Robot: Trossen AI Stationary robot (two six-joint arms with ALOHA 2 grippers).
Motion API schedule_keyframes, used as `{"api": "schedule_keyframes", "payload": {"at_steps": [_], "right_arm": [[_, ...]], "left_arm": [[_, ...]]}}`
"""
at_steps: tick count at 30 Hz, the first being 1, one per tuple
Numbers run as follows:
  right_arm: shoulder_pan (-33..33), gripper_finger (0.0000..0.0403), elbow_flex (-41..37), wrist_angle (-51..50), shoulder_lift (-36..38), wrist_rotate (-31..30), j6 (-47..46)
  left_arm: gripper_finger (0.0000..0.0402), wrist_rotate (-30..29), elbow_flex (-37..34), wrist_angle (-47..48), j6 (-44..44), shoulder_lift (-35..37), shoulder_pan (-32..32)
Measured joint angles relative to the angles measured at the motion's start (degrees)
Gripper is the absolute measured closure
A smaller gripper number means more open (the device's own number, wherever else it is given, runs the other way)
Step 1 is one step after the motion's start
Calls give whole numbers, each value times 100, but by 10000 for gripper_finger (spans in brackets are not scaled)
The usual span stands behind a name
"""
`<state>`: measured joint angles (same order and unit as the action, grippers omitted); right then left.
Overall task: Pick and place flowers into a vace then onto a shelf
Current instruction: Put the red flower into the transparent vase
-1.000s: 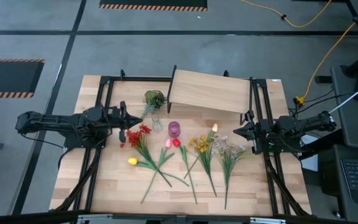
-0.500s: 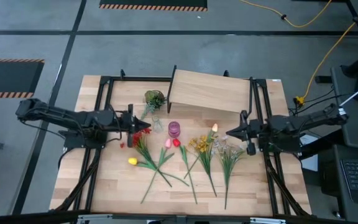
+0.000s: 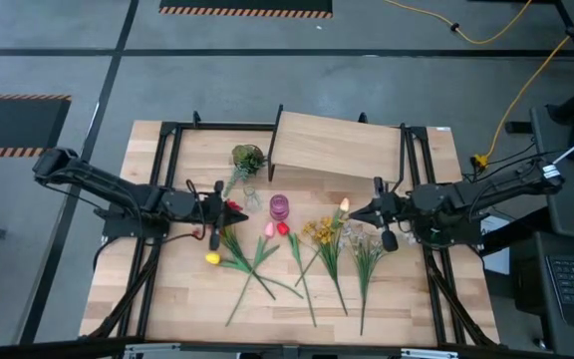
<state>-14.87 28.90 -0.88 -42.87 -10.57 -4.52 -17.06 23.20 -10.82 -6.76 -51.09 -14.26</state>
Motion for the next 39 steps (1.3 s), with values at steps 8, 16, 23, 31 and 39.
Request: {"api": "schedule_keyframes", "payload": {"at_steps": [8,16,23,31,39], "right_arm": [[-72,402,477,-345,-719,-4,-149],[-336,402,800,-331,-1507,-38,-704],[-733,402,1244,-415,-2415,-60,-1242],[-1418,402,2156,-1241,-3590,-655,-2226],[-1741,402,3302,-1779,-4684,-786,-2784]], "left_arm": [[398,57,1,-233,394,-260,0],[398,546,2,-450,552,-260,-2],[398,532,2,-451,800,-260,0],[398,454,2,-493,804,-253,11],[398,452,2,-489,804,-253,11]]}}
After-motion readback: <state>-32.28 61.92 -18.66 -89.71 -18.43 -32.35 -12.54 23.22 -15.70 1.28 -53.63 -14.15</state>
